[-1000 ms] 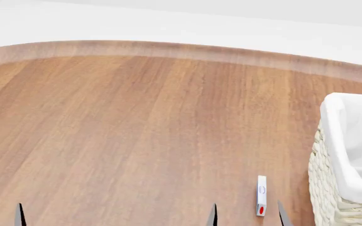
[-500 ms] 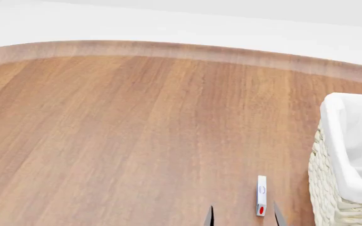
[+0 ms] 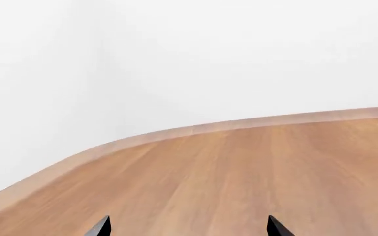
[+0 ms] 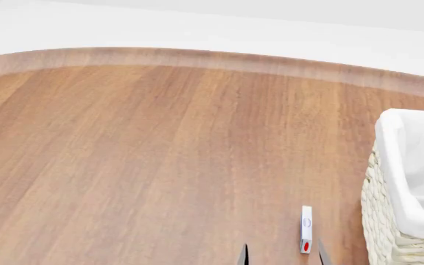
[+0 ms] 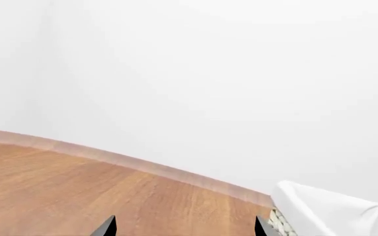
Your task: Pick up the ketchup, and put it in the basket.
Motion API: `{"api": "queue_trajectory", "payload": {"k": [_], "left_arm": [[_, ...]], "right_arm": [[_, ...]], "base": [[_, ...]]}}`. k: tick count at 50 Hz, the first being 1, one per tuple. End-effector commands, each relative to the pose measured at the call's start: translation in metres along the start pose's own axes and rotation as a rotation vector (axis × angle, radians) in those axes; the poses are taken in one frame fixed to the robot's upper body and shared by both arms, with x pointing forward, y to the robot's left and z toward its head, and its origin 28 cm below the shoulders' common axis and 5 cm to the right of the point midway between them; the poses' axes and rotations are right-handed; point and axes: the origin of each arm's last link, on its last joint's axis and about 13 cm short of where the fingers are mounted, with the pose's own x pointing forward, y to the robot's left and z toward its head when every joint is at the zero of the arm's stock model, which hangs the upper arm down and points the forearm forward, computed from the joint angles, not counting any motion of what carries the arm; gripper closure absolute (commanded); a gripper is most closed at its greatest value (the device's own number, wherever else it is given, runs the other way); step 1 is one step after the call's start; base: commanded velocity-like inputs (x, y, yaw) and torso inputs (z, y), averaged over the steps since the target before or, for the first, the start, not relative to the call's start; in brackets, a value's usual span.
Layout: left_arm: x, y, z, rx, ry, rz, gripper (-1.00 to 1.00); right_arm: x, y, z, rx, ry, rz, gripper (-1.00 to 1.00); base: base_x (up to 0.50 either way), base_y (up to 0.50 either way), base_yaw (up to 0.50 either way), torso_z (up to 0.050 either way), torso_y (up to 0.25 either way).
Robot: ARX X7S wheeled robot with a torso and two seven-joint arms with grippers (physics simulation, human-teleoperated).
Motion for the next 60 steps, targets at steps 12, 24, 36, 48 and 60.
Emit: {"api": "queue_trajectory", "payload": {"k": [12,24,36,48,60], "left_arm": [[-0.028,0.021,-0.022,0.011,0.159,0.090,-1.00],[-0.032,0.022,-0.038,-0.018,0.229,0.097,-1.00],[-0.025,0.026,-0.064,-0.042,0.229,0.092,-1.00],[-0.019,0.022,-0.090,-0.070,0.209,0.121,-1.00],[-0.008,0.018,-0.109,-0.073,0.163,0.100,-1.00]], "right_arm": [[0.000,0.004,-0.004,0.001,0.010,0.014,-1.00],[0.001,0.003,-0.004,0.002,0.010,0.008,-1.00],[0.002,0.002,-0.004,0.002,0.010,0.005,-1.00],[0.001,0.002,-0.005,0.000,0.009,0.006,-1.00],[0.000,0.002,-0.006,-0.003,0.010,0.011,-1.00]], "base": [[0.00,0.00,0.00,0.000,0.000],[0.00,0.00,0.00,0.000,0.000],[0.00,0.00,0.00,0.000,0.000],[0.00,0.00,0.00,0.000,0.000],[0.00,0.00,0.00,0.000,0.000]]}}
